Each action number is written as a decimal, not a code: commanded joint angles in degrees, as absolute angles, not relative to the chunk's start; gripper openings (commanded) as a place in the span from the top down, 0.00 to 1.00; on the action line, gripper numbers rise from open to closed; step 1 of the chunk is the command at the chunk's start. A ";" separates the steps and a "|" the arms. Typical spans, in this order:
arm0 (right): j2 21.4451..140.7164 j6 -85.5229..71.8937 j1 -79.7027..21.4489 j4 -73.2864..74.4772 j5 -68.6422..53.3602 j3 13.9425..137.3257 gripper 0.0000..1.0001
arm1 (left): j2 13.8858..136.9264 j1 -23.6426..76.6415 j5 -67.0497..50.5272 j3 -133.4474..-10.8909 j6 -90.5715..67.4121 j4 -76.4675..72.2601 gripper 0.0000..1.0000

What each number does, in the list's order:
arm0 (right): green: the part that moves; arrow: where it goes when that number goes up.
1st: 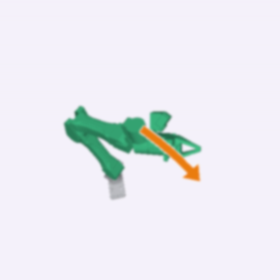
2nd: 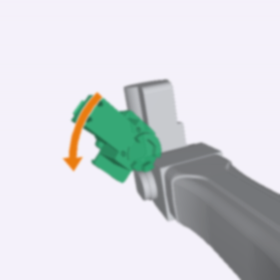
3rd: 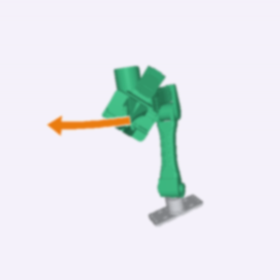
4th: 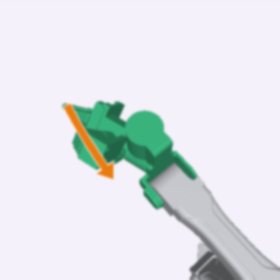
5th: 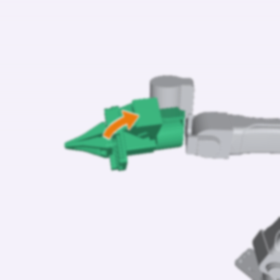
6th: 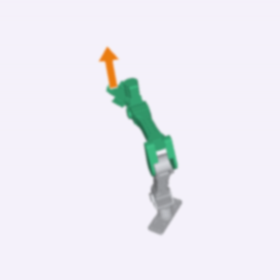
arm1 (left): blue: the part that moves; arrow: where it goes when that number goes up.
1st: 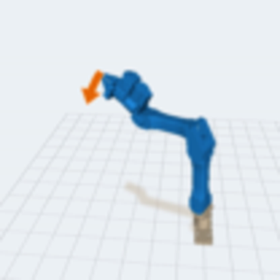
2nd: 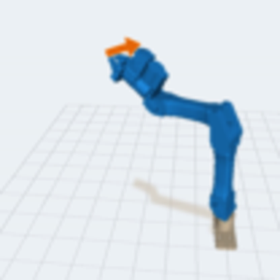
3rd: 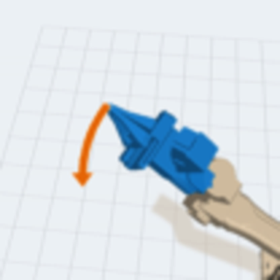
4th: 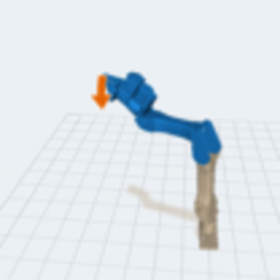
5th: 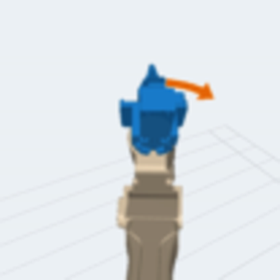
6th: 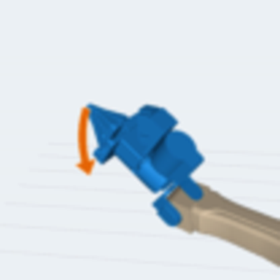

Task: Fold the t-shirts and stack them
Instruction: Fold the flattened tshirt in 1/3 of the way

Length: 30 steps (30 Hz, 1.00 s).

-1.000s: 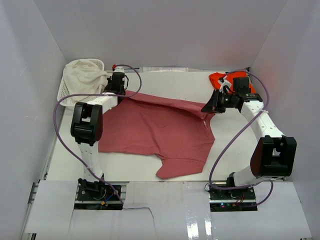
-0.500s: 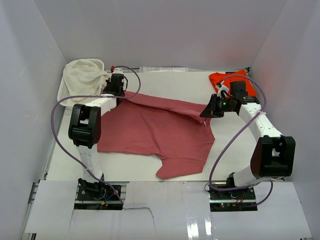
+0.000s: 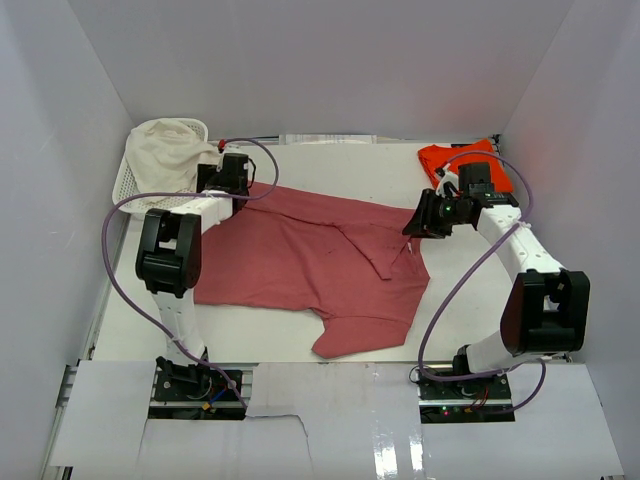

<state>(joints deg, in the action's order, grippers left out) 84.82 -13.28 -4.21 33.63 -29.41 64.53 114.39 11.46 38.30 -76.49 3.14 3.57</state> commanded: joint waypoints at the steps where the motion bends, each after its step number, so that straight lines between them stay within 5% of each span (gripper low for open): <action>1: 86.65 -12.75 -4.31 34.71 -22.33 69.25 0.59 | 108.37 11.69 35.87 -79.53 2.11 4.39 0.02; 5: 91.22 -12.66 -4.39 34.63 -17.41 72.06 0.62 | 110.56 13.18 32.08 -84.37 3.77 5.97 0.03; 11: 96.32 -12.83 -4.57 34.63 -12.57 74.44 0.92 | 114.61 15.38 27.70 -88.86 4.93 5.98 0.04; 25: 105.82 -14.85 -9.31 33.05 -5.36 78.22 0.92 | 123.39 15.38 18.37 -95.97 3.78 9.58 0.12; 30: 108.01 -14.94 -9.75 33.05 -4.92 79.36 0.92 | 125.16 15.29 18.28 -96.95 2.73 11.42 0.23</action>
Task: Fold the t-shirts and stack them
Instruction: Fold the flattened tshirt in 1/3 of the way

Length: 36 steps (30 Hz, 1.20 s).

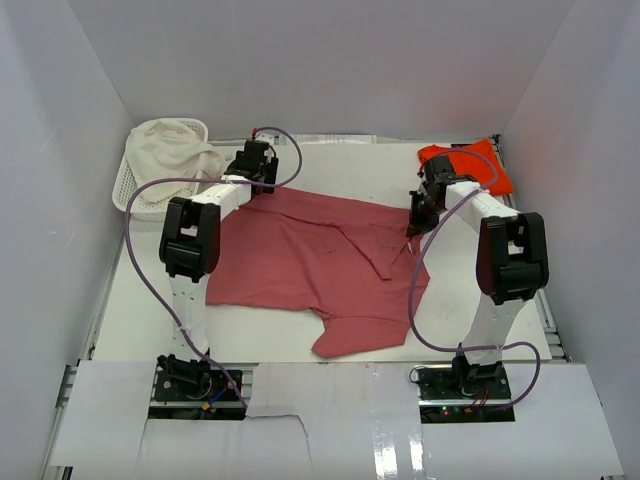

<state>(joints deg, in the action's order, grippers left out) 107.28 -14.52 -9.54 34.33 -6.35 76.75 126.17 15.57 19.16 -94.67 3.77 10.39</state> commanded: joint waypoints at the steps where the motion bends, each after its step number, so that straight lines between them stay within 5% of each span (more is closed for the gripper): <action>1: 108.10 -14.94 -9.84 32.79 -4.75 79.28 0.92 | 124.98 15.38 18.11 -96.60 2.46 11.43 0.24; 4: 109.07 -15.03 -9.84 32.17 -4.40 79.19 0.92 | 124.10 15.29 17.75 -94.75 2.11 10.46 0.24; 11: 112.94 -15.29 -9.93 31.46 -3.61 80.51 0.92 | 127.44 15.38 20.65 -95.53 1.50 12.91 0.49; 17: 117.24 -15.29 -9.93 32.17 -2.46 85.06 0.92 | 128.93 13.89 17.15 -95.63 -3.59 15.11 0.56; 36: 135.61 -10.20 -6.86 39.11 2.38 110.91 0.92 | 131.31 12.13 17.93 -99.84 -19.60 23.64 0.44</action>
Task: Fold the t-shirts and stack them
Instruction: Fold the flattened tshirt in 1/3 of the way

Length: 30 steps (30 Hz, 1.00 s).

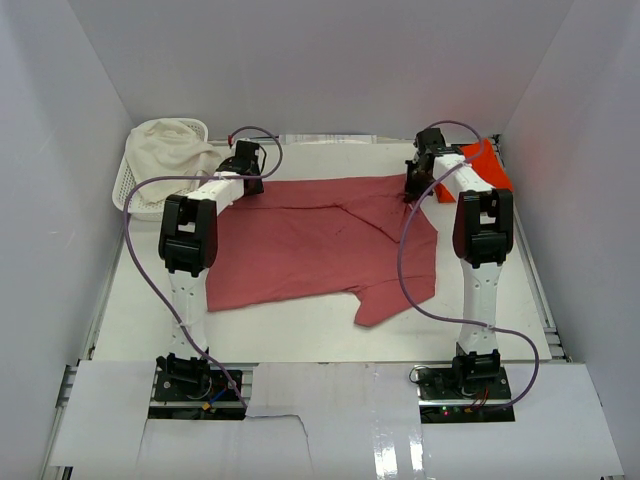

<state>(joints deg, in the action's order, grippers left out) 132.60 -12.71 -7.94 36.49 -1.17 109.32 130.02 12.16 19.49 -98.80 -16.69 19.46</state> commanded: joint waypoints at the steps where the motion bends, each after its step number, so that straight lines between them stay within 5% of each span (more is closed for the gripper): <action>1: 135.18 -9.85 -6.77 39.02 1.94 111.18 0.92 | 131.31 12.04 18.02 -99.93 -19.60 23.64 0.43; 12: 122.00 -6.60 -7.73 28.39 2.20 104.76 0.66 | 130.78 12.48 15.91 -104.50 -18.63 25.75 0.39; 30: 136.31 -5.89 -13.89 33.31 -18.27 121.99 0.57 | 121.64 15.12 13.54 -99.06 -19.25 27.42 0.34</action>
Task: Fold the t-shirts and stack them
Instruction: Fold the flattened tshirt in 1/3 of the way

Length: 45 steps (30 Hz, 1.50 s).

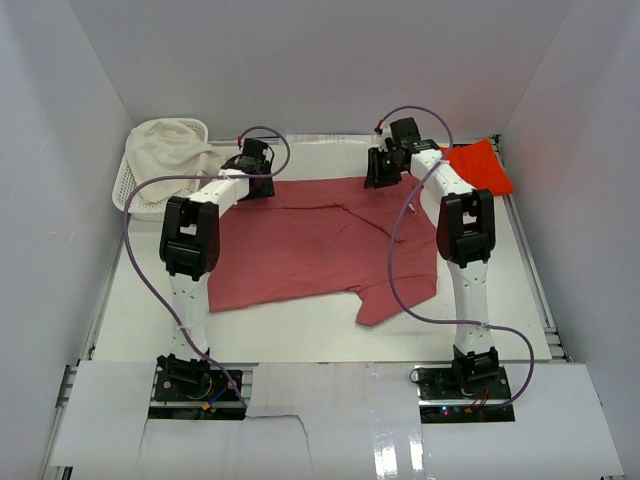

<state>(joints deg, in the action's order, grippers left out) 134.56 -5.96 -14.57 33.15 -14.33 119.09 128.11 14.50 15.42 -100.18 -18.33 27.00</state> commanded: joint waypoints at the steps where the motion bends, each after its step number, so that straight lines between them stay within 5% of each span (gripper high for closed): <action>1: 136.67 -6.32 -13.97 33.31 -18.63 122.17 0.57 | 120.94 15.38 13.45 -98.70 -19.60 27.33 0.34; 22: 137.55 -7.03 -17.75 32.96 -18.81 118.48 0.60 | 120.76 16.70 13.01 -99.05 -19.16 27.16 0.33; 28: 136.41 -6.86 -17.75 33.40 -18.54 117.42 0.88 | 121.20 17.14 13.27 -98.88 -19.16 27.16 0.33; 45: 128.50 -7.56 -17.84 30.15 -24.34 110.22 0.92 | 121.73 18.72 13.98 -98.79 -18.55 27.16 0.32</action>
<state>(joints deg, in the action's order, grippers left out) 133.25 -7.20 -17.65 31.83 -20.86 111.15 124.18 18.15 13.91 -98.76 -18.92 27.20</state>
